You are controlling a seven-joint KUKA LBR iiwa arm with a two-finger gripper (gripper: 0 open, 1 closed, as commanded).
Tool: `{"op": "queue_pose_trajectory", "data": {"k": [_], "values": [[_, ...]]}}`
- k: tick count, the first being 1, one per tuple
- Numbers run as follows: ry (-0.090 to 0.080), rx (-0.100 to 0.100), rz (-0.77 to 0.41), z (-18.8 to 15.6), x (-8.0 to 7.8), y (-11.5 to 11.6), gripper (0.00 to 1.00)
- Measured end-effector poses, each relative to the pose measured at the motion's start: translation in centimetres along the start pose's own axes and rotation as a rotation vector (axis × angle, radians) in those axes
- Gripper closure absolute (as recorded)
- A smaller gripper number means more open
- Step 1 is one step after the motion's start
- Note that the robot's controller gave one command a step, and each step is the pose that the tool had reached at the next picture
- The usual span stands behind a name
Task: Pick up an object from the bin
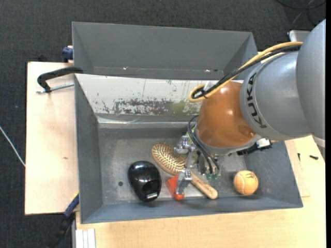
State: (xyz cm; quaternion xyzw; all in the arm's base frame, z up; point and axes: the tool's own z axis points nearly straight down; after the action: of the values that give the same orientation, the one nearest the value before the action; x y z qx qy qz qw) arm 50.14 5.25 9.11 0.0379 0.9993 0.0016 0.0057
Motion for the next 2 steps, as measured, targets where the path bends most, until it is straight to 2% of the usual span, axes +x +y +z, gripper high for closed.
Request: {"op": "queue_pose_trajectory", "data": {"k": [1, 2], "values": [[-0.001, 0.000, -0.315, -0.47, 0.07, -0.01, 0.00], [0.000, -0.003, -0.333, 0.53, 0.30, -0.67, 0.00]]}}
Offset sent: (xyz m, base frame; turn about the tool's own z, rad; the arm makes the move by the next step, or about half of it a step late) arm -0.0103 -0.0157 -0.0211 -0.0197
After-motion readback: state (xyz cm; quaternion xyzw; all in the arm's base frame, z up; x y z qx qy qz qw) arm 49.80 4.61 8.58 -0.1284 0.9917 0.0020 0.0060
